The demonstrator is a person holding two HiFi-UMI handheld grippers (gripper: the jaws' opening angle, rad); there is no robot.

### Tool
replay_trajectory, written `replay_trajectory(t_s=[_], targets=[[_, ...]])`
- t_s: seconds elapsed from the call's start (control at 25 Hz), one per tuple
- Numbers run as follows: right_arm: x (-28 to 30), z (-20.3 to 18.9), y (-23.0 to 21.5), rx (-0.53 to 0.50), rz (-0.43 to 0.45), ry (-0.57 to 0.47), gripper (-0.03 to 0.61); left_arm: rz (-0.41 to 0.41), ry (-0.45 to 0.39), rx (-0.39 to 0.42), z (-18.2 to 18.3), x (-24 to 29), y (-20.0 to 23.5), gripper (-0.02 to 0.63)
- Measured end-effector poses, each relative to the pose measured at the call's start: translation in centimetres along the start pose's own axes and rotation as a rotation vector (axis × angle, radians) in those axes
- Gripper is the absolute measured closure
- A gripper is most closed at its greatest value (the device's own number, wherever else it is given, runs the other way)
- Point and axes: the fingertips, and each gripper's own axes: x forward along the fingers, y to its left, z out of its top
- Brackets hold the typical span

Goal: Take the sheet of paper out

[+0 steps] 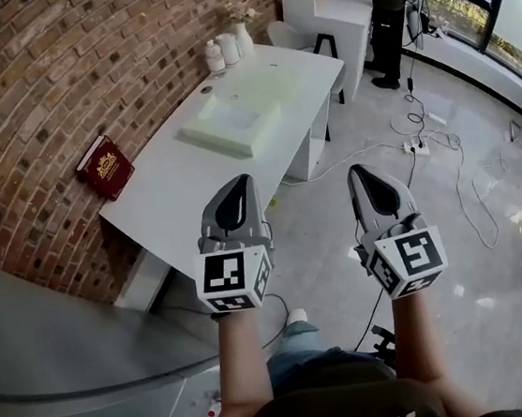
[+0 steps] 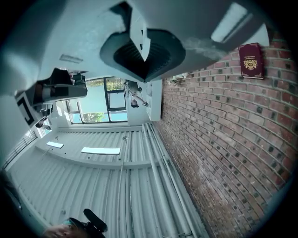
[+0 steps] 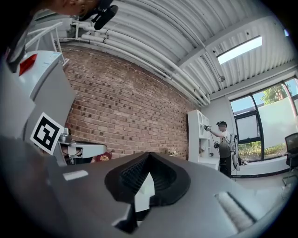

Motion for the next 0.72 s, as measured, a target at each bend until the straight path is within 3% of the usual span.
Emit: replay_trajectory(t_s=[0.32, 0.72], targets=[[7.4, -0.9, -0.3, 0.011, 0.013, 0.012, 0.580, -0.001, 0.011, -0.027, -1.0, 5.9, 5.2, 0.617], [11.7, -2.5, -3.8, 0.028, 0.003, 0.024, 0.578, -0.046, 0.015, -0.046, -2.6, 11.1, 6.2, 0.617]])
